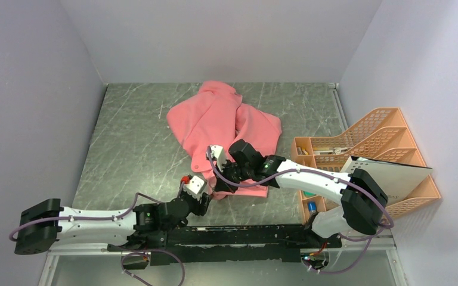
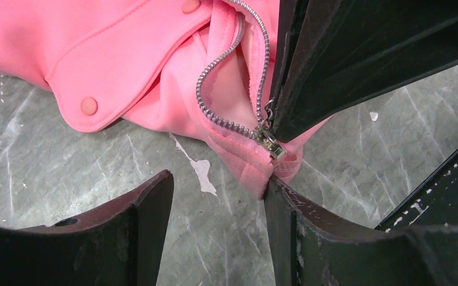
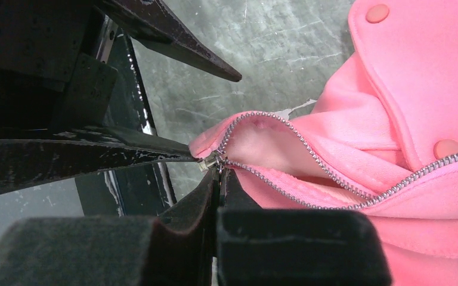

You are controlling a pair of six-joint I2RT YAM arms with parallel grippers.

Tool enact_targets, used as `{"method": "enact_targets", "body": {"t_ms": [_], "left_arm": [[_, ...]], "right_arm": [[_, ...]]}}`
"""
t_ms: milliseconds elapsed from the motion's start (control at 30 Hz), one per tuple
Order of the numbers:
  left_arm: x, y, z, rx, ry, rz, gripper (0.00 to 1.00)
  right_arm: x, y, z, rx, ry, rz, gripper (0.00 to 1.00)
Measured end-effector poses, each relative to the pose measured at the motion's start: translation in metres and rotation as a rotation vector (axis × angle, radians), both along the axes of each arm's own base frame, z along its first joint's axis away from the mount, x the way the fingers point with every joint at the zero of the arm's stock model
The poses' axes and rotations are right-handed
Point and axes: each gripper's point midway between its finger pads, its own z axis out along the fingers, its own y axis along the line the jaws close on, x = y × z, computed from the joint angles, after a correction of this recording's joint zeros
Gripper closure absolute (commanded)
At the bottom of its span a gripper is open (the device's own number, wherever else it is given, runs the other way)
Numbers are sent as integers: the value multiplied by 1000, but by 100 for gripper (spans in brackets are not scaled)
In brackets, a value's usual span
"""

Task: Zip up the jacket
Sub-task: Zip the zipper on the jacket.

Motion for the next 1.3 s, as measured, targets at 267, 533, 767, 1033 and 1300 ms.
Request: {"method": "enact_targets", "body": {"t_ms": [267, 533, 767, 1033, 1300], "left_arm": [[0, -5, -4, 9, 6, -20, 48], [1, -6, -2, 10, -5, -23, 41], [2, -7, -7, 28, -2, -29, 49], [0, -13, -2, 12, -13, -63, 95], [-3, -16, 1, 2, -25, -99, 95]], "right_arm": [[-1, -2, -1, -7, 2, 7, 100], [-5, -1, -3, -8, 18, 31, 100], [-7, -1, -6, -17, 30, 39, 100], [-6, 2, -6, -17, 36, 44, 100], [2, 4, -1, -19, 23, 22, 100]]}}
